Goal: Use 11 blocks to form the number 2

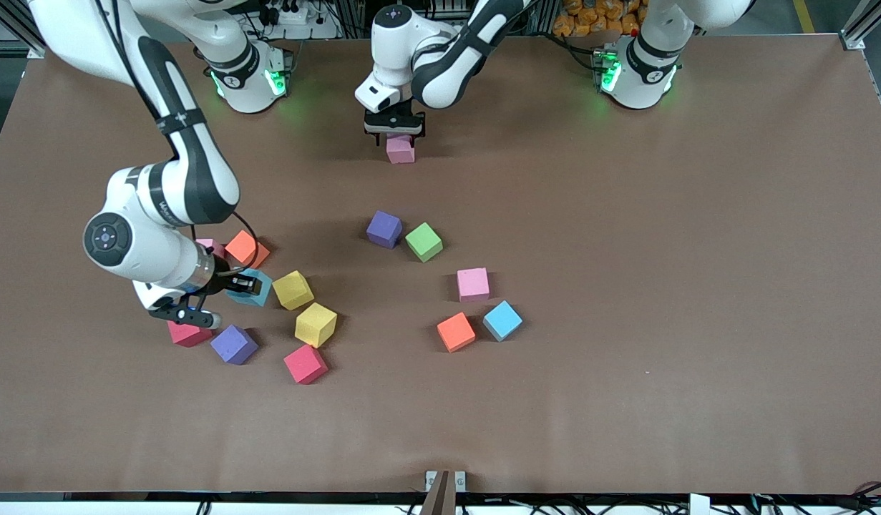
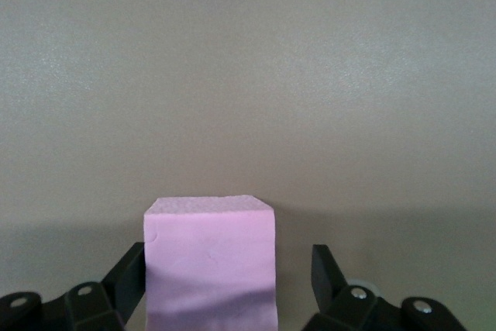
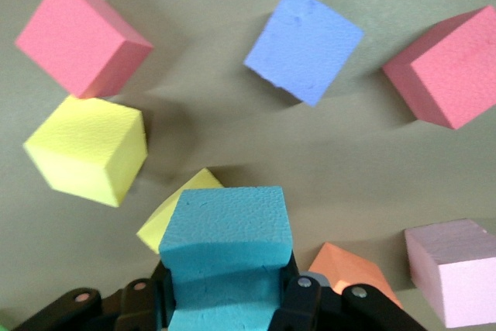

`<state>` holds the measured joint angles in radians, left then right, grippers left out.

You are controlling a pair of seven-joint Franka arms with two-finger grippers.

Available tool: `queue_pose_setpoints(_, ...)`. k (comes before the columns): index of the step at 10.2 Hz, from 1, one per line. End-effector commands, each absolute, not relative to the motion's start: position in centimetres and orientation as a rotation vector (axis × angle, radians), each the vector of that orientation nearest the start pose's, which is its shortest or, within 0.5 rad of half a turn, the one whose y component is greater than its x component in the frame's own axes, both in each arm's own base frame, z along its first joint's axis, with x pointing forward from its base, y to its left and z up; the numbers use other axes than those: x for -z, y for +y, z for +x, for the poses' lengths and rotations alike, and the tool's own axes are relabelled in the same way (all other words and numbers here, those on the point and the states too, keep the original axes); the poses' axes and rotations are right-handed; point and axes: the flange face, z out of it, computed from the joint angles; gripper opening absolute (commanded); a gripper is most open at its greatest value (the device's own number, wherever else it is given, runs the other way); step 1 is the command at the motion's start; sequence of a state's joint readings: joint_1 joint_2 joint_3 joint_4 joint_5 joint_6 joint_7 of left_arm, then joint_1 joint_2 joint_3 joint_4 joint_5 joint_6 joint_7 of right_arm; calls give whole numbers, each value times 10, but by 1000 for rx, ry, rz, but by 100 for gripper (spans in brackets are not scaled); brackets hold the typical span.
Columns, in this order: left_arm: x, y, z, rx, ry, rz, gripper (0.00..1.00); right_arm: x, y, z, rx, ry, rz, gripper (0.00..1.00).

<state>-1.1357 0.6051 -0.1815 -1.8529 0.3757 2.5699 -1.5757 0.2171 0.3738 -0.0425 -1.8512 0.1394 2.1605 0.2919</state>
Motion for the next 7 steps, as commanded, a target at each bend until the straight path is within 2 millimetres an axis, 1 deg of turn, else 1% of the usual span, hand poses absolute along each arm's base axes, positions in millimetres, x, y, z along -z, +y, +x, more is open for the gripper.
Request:
queue_pose_setpoints(1, -227, -624, 165, 260, 36, -3240, 92, -324, 138, 608, -166, 292, -3032, 0)
queue_pose_setpoints(2, -235, -620, 166, 272, 108, -3235, 92, -327, 140, 607, -166, 310, -3030, 0)
queue_pose_setpoints(3, -240, -614, 174, 278, 114, -3228, 92, -325, 146, 606, -172, 322, -3031, 0)
queue_pose_setpoints(4, -244, -608, 174, 283, 118, -3225, 92, -322, 152, 604, -179, 309, -3035, 0)
queue_pose_setpoints(5, -246, -600, 173, 287, 152, -3213, 92, -319, 152, 603, -188, 310, -3037, 0)
queue_pose_setpoints(6, -250, -588, 183, 292, 170, -3202, 92, -317, 157, 601, -193, 304, -3039, 0)
queue_pose_setpoints(7, -260, -579, 185, 298, 190, -3201, 92, -313, 158, 599, -207, 307, -3041, 0)
